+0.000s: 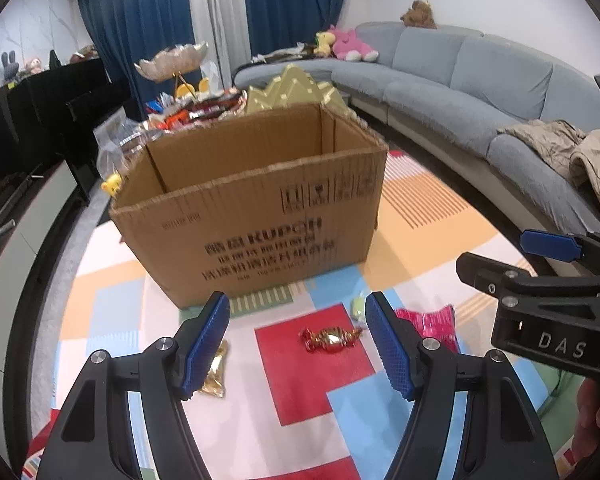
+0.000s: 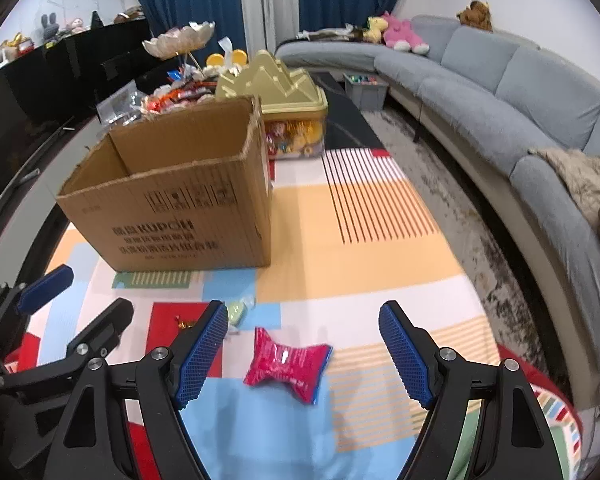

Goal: Organize snacks
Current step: 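Withdraw both open tools from the box toward the loose candies on the cloth, then grasp the gold-wrapped candy with left tool while right tool grasps the pink candy pack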

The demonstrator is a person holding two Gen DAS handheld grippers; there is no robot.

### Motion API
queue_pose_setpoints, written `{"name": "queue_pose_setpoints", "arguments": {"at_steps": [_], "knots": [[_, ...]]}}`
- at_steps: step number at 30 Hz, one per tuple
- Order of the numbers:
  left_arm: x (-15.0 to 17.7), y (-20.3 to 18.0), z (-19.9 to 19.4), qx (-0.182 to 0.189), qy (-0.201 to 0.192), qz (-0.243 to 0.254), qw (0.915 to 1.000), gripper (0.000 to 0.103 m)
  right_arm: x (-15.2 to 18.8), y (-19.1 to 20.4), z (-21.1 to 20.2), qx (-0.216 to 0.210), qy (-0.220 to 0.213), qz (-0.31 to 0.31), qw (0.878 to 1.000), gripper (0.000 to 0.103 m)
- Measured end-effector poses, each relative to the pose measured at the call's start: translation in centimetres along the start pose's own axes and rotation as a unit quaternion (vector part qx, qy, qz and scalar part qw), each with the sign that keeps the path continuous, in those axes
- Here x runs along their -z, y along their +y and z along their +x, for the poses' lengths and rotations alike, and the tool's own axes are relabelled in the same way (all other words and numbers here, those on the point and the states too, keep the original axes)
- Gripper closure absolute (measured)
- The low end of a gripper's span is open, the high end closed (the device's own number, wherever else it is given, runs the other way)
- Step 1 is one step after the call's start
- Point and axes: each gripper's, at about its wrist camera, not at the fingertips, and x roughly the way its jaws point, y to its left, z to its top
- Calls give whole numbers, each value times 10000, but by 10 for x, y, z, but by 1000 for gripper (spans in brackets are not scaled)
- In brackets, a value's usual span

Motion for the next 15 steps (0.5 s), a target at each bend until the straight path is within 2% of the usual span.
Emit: {"name": "queue_pose_setpoints", "arguments": {"at_steps": [15], "knots": [[20,-15,39,294,552,204,9978,33,13,-5,35,-124,650,274,9974,24]]}}
